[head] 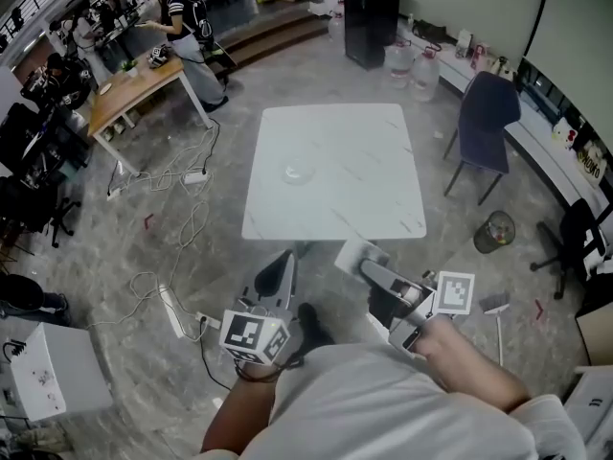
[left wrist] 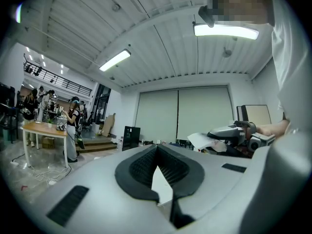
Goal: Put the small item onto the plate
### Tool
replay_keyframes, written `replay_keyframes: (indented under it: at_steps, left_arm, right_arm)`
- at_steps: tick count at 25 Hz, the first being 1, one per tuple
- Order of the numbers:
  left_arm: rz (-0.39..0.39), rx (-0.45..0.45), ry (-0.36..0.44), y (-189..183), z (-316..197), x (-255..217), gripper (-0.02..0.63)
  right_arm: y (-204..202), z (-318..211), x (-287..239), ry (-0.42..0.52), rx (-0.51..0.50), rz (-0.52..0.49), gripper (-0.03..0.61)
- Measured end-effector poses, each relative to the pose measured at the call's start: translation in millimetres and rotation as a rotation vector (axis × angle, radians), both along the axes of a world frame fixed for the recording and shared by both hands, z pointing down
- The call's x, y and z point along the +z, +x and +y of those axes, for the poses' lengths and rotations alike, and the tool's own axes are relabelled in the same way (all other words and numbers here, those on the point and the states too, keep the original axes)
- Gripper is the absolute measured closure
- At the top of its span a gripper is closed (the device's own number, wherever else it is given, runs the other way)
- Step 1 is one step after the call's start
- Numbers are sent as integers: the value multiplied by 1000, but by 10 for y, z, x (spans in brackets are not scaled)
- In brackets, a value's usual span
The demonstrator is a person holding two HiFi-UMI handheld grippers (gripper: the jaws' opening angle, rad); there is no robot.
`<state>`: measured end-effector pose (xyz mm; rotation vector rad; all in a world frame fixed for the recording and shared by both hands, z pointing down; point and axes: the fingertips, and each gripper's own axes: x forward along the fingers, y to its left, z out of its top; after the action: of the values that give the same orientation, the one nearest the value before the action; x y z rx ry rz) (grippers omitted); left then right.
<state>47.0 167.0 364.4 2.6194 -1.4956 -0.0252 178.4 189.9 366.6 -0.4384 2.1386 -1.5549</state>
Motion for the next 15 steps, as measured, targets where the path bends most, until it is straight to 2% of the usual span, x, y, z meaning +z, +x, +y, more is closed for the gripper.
replay_keyframes:
  at_steps: [5, 15]
  left_arm:
    - [4, 32, 13, -310, -577, -46, 607]
    - [20, 84, 27, -1235, -1638, -218, 607]
  right_arm:
    - [-339, -583, -46, 1, 24, 2, 477]
    - [-1192, -1740, -275, 36, 86, 12, 477]
